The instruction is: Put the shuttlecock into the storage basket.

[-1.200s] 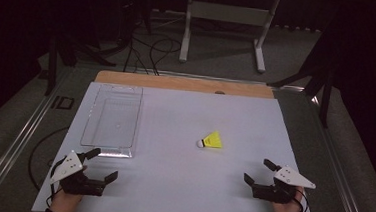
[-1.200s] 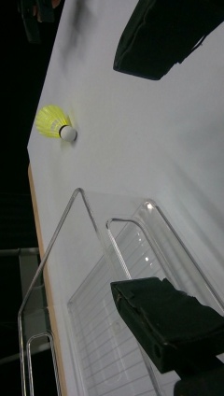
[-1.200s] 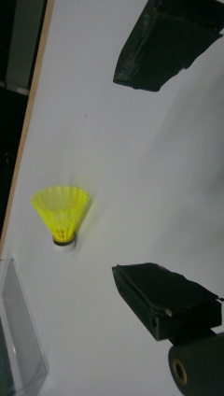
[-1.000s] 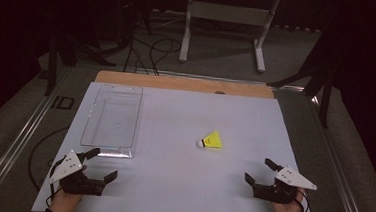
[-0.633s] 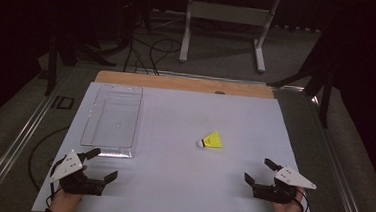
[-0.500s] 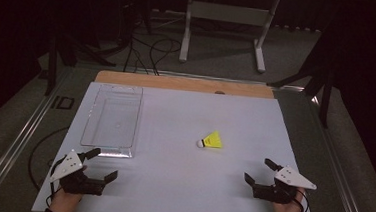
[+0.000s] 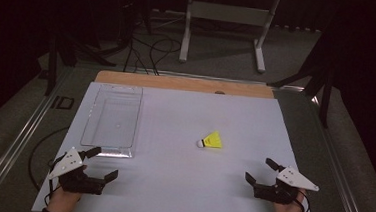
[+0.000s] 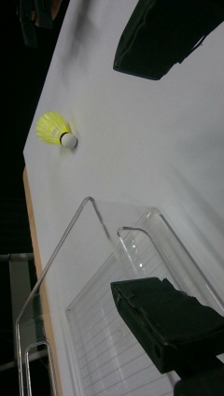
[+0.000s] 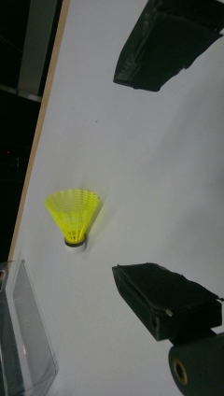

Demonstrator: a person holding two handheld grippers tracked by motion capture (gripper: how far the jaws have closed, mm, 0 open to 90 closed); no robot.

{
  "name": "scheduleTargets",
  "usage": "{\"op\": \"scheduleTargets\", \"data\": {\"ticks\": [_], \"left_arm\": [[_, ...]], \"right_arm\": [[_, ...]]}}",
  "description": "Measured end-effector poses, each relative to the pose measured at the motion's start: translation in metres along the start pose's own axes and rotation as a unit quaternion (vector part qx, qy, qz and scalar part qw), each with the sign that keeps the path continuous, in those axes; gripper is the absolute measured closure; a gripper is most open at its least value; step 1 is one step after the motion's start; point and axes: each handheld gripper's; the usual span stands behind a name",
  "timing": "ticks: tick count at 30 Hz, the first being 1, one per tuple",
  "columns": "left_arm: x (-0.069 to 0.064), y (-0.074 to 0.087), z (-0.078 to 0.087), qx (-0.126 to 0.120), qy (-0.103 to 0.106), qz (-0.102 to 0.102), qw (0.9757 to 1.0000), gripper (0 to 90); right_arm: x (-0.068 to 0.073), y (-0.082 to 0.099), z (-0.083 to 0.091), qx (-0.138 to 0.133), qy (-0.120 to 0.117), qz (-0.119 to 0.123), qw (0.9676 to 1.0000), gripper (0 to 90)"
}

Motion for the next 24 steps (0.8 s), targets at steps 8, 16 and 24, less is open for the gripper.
{"op": "scheduleTargets", "data": {"ticks": [8, 16, 24], "left_arm": [[-0.004, -0.015, -0.001, 0.016, 0.015, -0.001, 0.9998, 0.1], [0.000, -0.032, 0.000, 0.037, 0.020, -0.021, 0.9989, 0.2], [0.001, -0.041, -0.005, 0.067, 0.048, -0.044, 0.9957, 0.1]], "right_arm": [[0.002, 0.000, -0.001, 0.005, -0.003, 0.004, 1.0000, 8.1], [0.002, 0.000, -0.002, 0.008, 0.000, 0.005, 1.0000, 8.0], [0.003, 0.000, -0.003, 0.010, -0.006, 0.006, 0.9999, 8.0]]}}
Point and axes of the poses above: each handheld gripper's, and its own axes: z roughly backward along the jaws, y roughly out of its underside, x roughly to its left, and after that the axes turned 2 degrees about y, right-handed
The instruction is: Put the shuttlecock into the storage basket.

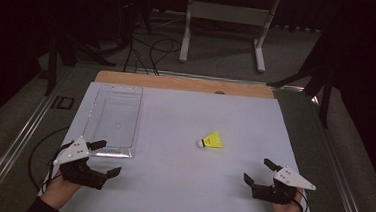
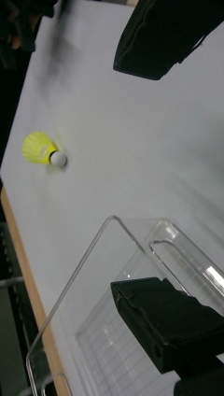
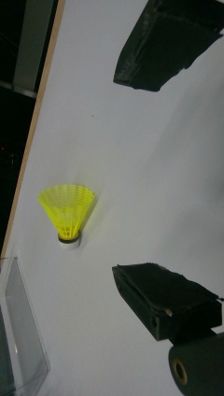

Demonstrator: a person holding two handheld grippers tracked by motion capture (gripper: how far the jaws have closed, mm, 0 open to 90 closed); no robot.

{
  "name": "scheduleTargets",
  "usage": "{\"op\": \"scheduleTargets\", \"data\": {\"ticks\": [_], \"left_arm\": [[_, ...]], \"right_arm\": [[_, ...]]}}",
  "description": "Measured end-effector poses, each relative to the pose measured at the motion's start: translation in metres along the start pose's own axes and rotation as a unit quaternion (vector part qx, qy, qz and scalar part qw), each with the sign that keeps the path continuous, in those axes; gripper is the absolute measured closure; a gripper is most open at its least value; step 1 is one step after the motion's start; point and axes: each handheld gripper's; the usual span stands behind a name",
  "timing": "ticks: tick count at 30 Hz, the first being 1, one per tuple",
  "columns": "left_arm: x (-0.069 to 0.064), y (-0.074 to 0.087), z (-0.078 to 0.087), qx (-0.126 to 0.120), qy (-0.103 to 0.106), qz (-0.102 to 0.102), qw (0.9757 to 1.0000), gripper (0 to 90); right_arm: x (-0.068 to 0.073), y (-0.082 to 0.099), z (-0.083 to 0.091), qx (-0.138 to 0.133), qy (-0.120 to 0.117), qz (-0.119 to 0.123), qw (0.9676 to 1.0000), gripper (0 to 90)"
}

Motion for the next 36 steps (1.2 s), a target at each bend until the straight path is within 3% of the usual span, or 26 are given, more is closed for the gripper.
{"op": "scheduleTargets", "data": {"ticks": [6, 11, 18, 21, 26, 31, 32, 33, 34, 35, 36], "left_arm": [[0.001, -0.007, -0.003, 0.031, 0.019, -0.020, 0.9992, 0.2], [0.001, -0.011, -0.007, 0.055, 0.047, -0.035, 0.9968, 0.1], [0.002, -0.018, -0.010, 0.081, 0.064, -0.049, 0.9934, 0.1], [0.002, -0.021, -0.014, 0.108, 0.067, -0.064, 0.9899, 0.1], [0.003, -0.023, -0.017, 0.128, 0.072, -0.071, 0.9866, 0.1], [0.003, -0.026, -0.023, 0.161, 0.081, -0.081, 0.9803, 0.1], [0.003, -0.026, -0.023, 0.161, 0.081, -0.081, 0.9803, 0.1], [0.003, -0.026, -0.026, 0.172, 0.089, -0.081, 0.9777, 0.1], [0.003, -0.026, -0.026, 0.172, 0.089, -0.081, 0.9777, 0.1], [0.002, -0.028, -0.028, 0.192, 0.095, -0.085, 0.9731, 0.1], [0.002, -0.028, -0.028, 0.192, 0.095, -0.085, 0.9731, 0.1]], "right_arm": [[0.000, 0.000, 0.000, 0.000, 0.000, 0.000, 1.0000, 8.0], [0.000, 0.000, 0.000, 0.001, -0.001, 0.000, 1.0000, 8.1], [0.000, 0.000, -0.001, 0.004, -0.005, 0.001, 1.0000, 8.1], [0.000, 0.000, -0.001, 0.005, -0.008, -0.001, 1.0000, 8.1], [0.000, 0.000, -0.002, 0.006, -0.009, 0.000, 0.9999, 8.1], [0.000, 0.000, -0.001, 0.005, -0.008, 0.001, 1.0000, 8.0], [0.000, 0.000, -0.001, 0.005, -0.008, 0.001, 1.0000, 8.0], [0.001, 0.000, -0.001, 0.005, -0.008, 0.001, 1.0000, 8.1], [0.001, 0.000, -0.001, 0.005, -0.008, 0.001, 1.0000, 8.1], [0.001, 0.000, -0.001, 0.005, -0.009, 0.000, 0.9999, 8.1], [0.001, 0.000, -0.001, 0.005, -0.009, 0.000, 0.9999, 8.1]]}}
Point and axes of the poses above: each handheld gripper's, and its own axes: z roughly backward along the jaws, y roughly out of its underside, x roughly to its left, and after that the axes turned 2 degrees about y, right-handed
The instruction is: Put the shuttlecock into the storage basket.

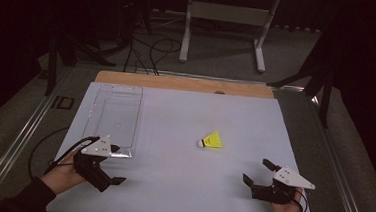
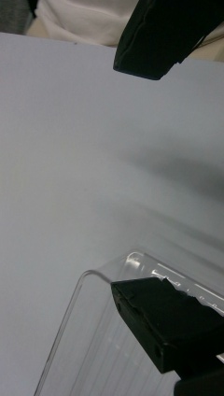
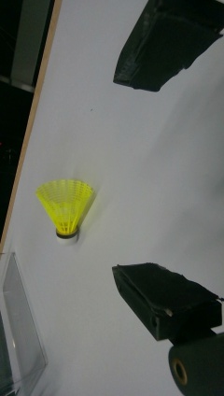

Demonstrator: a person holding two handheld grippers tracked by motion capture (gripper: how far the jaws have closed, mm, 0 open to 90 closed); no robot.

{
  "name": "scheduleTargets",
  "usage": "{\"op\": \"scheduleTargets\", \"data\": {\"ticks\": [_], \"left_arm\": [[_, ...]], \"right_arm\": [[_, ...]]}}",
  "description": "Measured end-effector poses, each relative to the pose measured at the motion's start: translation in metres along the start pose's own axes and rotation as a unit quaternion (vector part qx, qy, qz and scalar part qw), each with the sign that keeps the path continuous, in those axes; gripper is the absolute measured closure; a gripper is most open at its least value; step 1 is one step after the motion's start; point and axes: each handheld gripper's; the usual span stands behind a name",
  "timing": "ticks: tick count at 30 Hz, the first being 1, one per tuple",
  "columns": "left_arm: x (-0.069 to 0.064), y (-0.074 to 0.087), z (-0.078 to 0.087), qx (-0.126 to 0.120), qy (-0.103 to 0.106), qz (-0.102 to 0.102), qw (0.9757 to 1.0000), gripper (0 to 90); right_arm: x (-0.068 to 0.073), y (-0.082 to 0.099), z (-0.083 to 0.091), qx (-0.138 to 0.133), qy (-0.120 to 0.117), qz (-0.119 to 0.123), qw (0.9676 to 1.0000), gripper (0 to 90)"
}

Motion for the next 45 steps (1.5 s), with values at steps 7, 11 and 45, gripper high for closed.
{"op": "scheduleTargets", "data": {"ticks": [7, 11, 45], "left_arm": [[0.003, -0.007, -0.005, 0.043, 0.007, -0.014, 0.9990, 0.1], [0.003, -0.010, -0.008, 0.067, 0.015, -0.024, 0.9974, 0.1], [-0.001, -0.063, -0.039, 0.128, 0.058, 0.004, 0.9901, 0.2]], "right_arm": [[0.000, 0.000, 0.000, 0.002, 0.001, 0.001, 1.0000, 8.1], [0.000, 0.000, -0.001, 0.004, 0.000, -0.001, 1.0000, 8.1], [0.000, 0.001, -0.003, 0.013, -0.009, -0.001, 0.9999, 8.1]]}}
Point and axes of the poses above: each handheld gripper's, and its own axes: z roughly backward along the jaws, y roughly out of its underside, x roughly to its left, and after that the axes turned 2 degrees about y, right-handed
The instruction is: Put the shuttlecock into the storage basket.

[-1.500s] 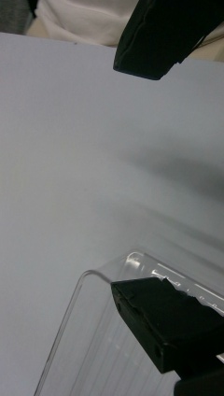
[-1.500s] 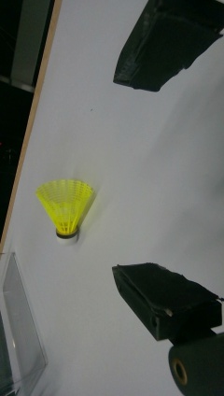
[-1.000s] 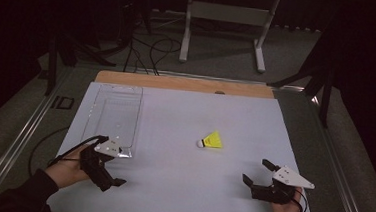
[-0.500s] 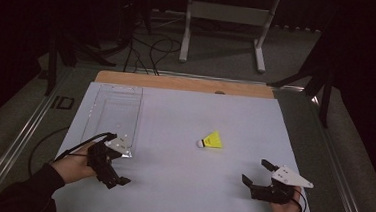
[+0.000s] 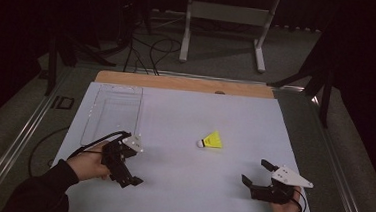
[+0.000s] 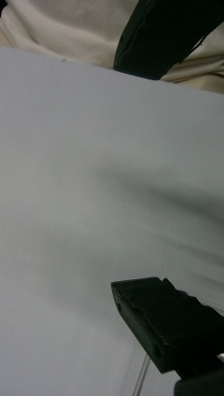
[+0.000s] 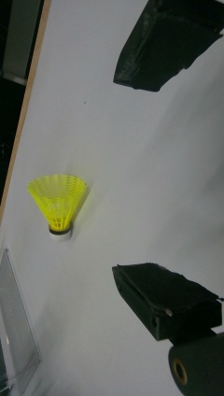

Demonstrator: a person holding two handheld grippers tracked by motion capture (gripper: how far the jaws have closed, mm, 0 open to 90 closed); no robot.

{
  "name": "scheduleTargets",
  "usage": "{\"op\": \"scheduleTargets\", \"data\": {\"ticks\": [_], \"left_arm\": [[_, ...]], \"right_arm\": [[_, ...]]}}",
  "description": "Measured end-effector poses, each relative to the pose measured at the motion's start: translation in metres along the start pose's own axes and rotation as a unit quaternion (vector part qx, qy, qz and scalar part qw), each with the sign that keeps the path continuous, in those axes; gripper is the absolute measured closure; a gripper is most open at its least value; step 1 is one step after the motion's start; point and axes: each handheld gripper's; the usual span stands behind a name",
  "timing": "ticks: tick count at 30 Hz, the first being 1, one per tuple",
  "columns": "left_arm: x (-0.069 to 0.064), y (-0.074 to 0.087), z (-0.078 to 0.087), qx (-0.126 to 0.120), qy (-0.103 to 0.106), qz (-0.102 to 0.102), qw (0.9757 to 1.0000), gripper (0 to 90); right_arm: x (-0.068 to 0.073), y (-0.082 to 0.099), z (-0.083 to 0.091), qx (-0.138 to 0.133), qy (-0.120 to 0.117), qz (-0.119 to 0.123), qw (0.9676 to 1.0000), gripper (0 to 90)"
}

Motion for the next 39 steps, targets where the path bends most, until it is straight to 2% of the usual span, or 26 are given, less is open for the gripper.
{"op": "scheduleTargets", "data": {"ticks": [3, 5, 6, 7, 13, 22, 31, 39], "left_arm": [[0.000, -0.006, -0.001, -0.001, -0.012, -0.002, 0.9999, 0.2], [0.001, -0.011, -0.002, -0.003, -0.006, 0.016, 0.9998, 0.1], [0.001, -0.013, -0.002, -0.003, -0.016, 0.018, 0.9997, 0.2], [0.002, -0.015, -0.002, -0.002, -0.016, 0.022, 0.9996, 0.2], [0.004, -0.027, -0.003, -0.020, -0.005, 0.029, 0.9994, 0.2], [0.007, -0.047, -0.011, -0.020, 0.011, 0.034, 0.9991, 0.1], [0.009, -0.070, -0.016, -0.020, 0.012, 0.017, 0.9996, 0.2], [0.013, -0.093, -0.017, -0.034, 0.010, 0.007, 0.9993, 0.2]], "right_arm": [[0.000, 0.000, 0.000, 0.000, 0.000, -0.001, 1.0000, 8.1], [0.000, 0.000, 0.000, 0.000, -0.001, -0.001, 1.0000, 8.1], [0.000, 0.000, 0.000, 0.001, -0.001, 0.000, 1.0000, 8.1], [0.000, 0.000, 0.000, 0.001, -0.001, 0.000, 1.0000, 8.1], [0.000, 0.000, 0.000, -0.001, -0.001, -0.001, 1.0000, 8.1], [0.000, 0.000, 0.001, -0.002, -0.002, -0.002, 1.0000, 8.1], [0.000, 0.000, 0.001, -0.002, -0.002, 0.000, 1.0000, 8.1], [0.000, 0.000, 0.001, -0.004, -0.004, 0.000, 1.0000, 8.1]]}}
Point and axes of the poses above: each handheld gripper's, and its own axes: z roughly backward along the jaws, y roughly out of its underside, x roughly to its left, and after that the axes turned 2 degrees about y, right-handed
